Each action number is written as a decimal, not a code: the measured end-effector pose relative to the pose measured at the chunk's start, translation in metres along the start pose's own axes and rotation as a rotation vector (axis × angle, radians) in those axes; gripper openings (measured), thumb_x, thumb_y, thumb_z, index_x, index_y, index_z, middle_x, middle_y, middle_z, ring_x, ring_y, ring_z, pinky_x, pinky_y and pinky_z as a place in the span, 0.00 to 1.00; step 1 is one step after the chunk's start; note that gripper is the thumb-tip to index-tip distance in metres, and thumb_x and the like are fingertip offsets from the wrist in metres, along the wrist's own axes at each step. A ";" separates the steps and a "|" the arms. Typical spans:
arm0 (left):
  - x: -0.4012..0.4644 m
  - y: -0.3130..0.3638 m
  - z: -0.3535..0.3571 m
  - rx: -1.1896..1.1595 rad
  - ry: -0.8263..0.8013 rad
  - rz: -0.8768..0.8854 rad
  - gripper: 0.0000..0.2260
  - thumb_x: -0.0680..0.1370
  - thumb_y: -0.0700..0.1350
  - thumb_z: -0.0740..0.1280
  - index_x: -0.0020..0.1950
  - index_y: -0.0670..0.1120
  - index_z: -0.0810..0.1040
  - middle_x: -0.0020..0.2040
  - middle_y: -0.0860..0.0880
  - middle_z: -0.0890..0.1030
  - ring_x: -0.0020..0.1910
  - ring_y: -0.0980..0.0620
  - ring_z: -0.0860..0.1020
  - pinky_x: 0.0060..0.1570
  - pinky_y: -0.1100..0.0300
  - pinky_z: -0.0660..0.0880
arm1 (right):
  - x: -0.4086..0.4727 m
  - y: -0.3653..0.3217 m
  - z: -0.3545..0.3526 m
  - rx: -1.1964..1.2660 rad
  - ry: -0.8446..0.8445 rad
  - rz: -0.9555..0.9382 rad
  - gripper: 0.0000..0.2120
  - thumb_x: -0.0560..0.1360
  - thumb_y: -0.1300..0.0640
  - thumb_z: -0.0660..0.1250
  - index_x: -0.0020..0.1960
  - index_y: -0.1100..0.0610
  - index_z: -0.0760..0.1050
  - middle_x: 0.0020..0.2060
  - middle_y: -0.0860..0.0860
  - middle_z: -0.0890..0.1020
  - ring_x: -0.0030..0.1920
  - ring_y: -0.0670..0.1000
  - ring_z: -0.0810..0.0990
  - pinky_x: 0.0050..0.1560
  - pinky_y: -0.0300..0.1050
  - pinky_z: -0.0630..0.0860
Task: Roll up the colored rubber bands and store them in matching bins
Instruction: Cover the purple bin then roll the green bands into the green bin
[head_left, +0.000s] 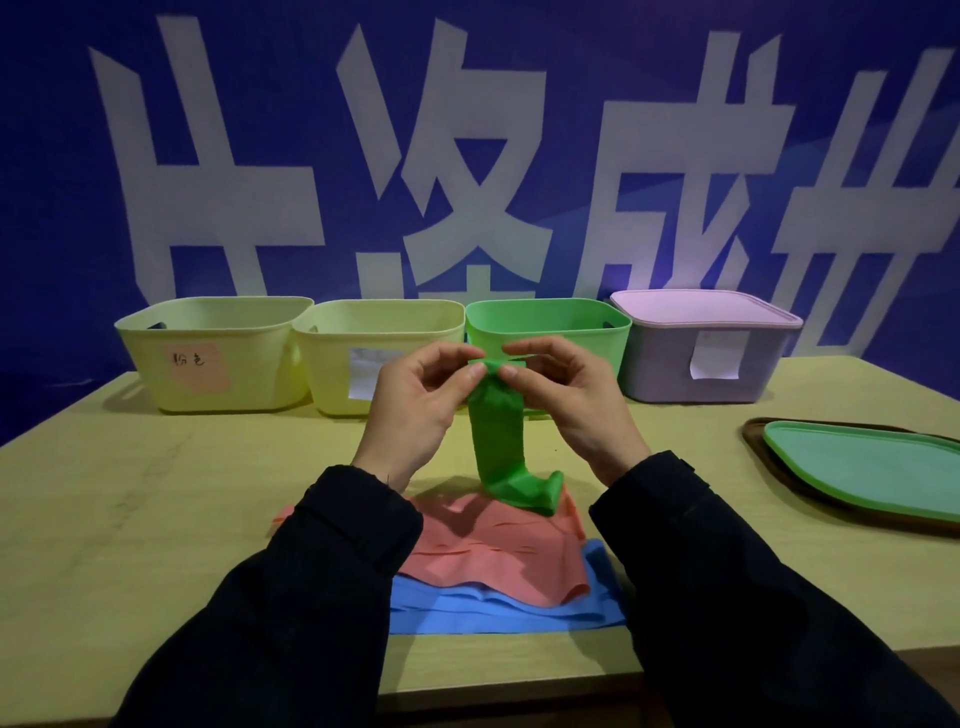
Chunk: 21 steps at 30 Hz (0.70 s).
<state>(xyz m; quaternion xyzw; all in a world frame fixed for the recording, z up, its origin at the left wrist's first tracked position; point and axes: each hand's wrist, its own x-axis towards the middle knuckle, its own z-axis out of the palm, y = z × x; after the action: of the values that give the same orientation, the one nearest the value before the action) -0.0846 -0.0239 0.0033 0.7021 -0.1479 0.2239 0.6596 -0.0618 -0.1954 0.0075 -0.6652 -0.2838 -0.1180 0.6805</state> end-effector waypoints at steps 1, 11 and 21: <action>-0.001 0.002 0.000 -0.010 0.007 0.011 0.06 0.79 0.37 0.70 0.52 0.48 0.84 0.49 0.46 0.87 0.50 0.50 0.84 0.55 0.52 0.81 | -0.001 -0.001 0.001 0.017 -0.009 0.012 0.07 0.76 0.63 0.71 0.54 0.58 0.81 0.39 0.55 0.84 0.42 0.47 0.83 0.42 0.39 0.79; -0.004 0.000 -0.001 0.007 -0.006 0.012 0.07 0.79 0.36 0.70 0.54 0.46 0.83 0.50 0.44 0.86 0.50 0.49 0.84 0.55 0.48 0.82 | -0.003 -0.003 0.007 0.057 0.012 -0.031 0.06 0.75 0.67 0.71 0.51 0.60 0.82 0.43 0.67 0.84 0.42 0.50 0.83 0.43 0.39 0.80; 0.002 -0.030 0.008 -0.014 0.021 -0.022 0.10 0.79 0.33 0.69 0.51 0.48 0.82 0.48 0.48 0.86 0.50 0.52 0.84 0.54 0.58 0.79 | 0.001 0.025 -0.003 0.020 0.006 0.065 0.05 0.76 0.67 0.71 0.48 0.59 0.82 0.38 0.50 0.87 0.40 0.46 0.85 0.41 0.40 0.80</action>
<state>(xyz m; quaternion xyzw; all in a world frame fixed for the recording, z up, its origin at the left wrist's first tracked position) -0.0674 -0.0289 -0.0219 0.6968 -0.1349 0.2228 0.6683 -0.0470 -0.1962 -0.0132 -0.6670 -0.2611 -0.0952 0.6913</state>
